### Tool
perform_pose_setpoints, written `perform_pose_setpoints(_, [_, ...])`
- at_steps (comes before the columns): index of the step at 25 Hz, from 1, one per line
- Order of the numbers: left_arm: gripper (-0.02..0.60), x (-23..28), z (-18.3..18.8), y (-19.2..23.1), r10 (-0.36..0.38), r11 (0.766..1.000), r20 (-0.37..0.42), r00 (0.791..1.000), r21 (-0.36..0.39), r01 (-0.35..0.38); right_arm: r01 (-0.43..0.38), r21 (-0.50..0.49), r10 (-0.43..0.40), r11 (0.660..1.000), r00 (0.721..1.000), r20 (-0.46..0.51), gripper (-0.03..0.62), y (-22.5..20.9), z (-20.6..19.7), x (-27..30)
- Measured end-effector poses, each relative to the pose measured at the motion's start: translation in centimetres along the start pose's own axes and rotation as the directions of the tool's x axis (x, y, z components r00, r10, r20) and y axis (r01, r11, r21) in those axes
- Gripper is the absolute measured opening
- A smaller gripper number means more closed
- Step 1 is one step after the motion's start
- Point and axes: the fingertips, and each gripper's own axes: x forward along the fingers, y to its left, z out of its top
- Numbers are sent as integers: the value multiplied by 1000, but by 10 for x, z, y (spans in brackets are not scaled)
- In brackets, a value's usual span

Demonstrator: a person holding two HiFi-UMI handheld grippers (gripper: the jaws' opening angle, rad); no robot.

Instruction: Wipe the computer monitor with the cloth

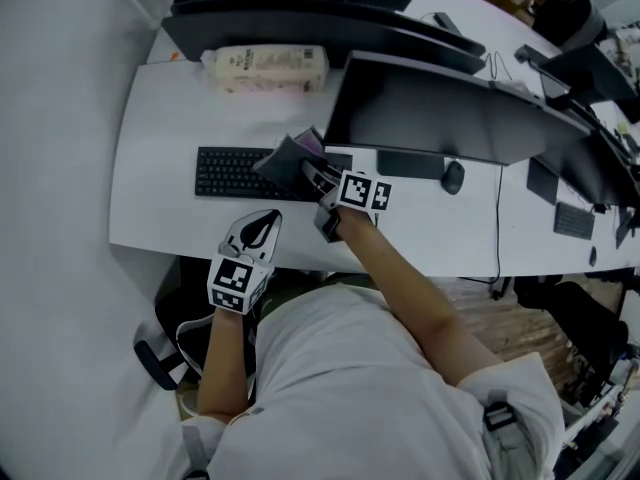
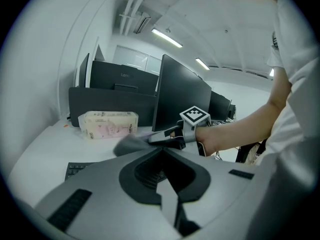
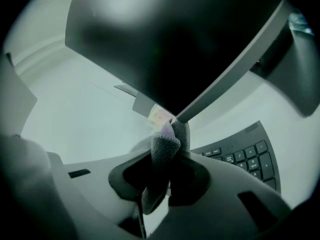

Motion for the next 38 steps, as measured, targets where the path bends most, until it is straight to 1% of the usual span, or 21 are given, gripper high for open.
perform_pose_setpoints(4, [2,-3,-2,1,8,1000,2,1000,-6,-8,-11,-15,11,1000,1000,-2,74,9,4,7])
perform_pose_setpoints(8, [2,-4,-4,4,15,1000,4,1000,-12,-15,-18,20,18,1000,1000,22,72,8,11,11])
perform_pose_setpoints(15, [2,-1,-5,10,15,1000,6,1000,-22,-15,3,60,-7,998,997,72,72,-1,28,10])
perform_pose_setpoints(21, [2,4,-1,10,5,1000,18,1000,-19,-4,-12,74,5,997,995,98,72,5,40,2])
perform_pose_setpoints(30, [2,14,9,7,-27,1000,35,999,5,27,-46,62,37,997,990,133,72,29,58,-9])
perform_pose_setpoints(38, [2,19,22,1,-56,998,48,997,42,54,-126,44,114,991,973,202,72,73,86,-26])
